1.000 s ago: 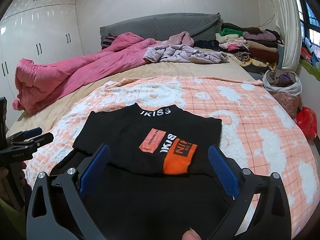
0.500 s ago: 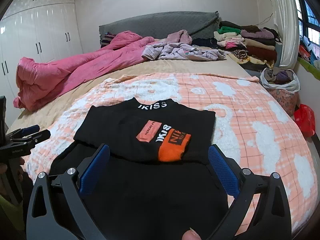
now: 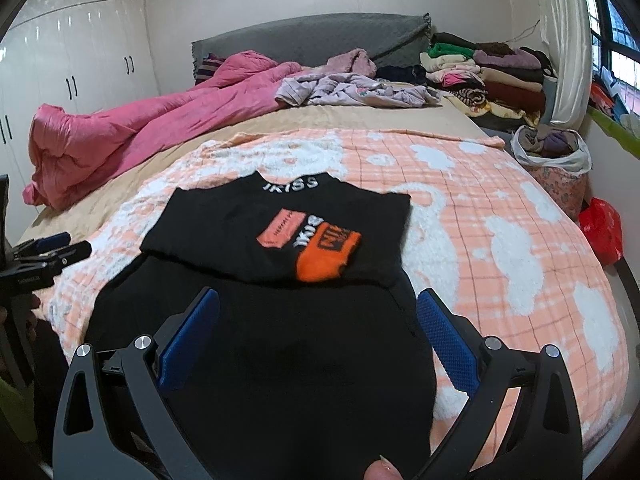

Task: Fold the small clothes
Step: 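Position both tools at the hem edge of the black sweatshirt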

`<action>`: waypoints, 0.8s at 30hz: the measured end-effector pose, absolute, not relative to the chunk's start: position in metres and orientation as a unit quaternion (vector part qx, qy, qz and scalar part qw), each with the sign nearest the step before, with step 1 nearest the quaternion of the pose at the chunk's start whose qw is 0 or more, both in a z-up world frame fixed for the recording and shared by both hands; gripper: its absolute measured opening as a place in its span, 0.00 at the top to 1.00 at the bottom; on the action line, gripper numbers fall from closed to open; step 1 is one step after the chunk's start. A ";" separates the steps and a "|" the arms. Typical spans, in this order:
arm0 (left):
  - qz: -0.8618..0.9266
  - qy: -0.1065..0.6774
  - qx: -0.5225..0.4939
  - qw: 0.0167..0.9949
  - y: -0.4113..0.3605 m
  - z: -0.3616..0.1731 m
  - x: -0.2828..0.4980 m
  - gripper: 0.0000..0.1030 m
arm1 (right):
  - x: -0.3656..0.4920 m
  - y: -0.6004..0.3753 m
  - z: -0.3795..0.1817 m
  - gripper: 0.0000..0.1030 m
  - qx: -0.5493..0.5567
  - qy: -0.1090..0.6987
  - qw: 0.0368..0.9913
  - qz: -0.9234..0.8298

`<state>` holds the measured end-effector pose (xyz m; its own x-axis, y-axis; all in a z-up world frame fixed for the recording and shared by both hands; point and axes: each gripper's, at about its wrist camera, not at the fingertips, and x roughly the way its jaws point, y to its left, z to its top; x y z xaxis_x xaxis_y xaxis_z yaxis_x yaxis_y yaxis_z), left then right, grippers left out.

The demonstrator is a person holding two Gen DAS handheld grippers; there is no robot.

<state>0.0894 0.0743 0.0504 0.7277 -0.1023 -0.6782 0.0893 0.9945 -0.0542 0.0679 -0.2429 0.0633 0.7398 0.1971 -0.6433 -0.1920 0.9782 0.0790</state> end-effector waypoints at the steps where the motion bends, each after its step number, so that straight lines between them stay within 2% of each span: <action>1: -0.052 0.366 -0.009 0.929 0.075 0.050 0.088 0.09 | 0.066 -0.244 0.062 0.05 0.003 0.347 0.932 0.102; 24: -0.031 0.408 -0.019 0.912 0.098 0.025 0.067 0.09 | 0.039 -0.270 0.029 0.05 -0.005 0.397 0.913 0.088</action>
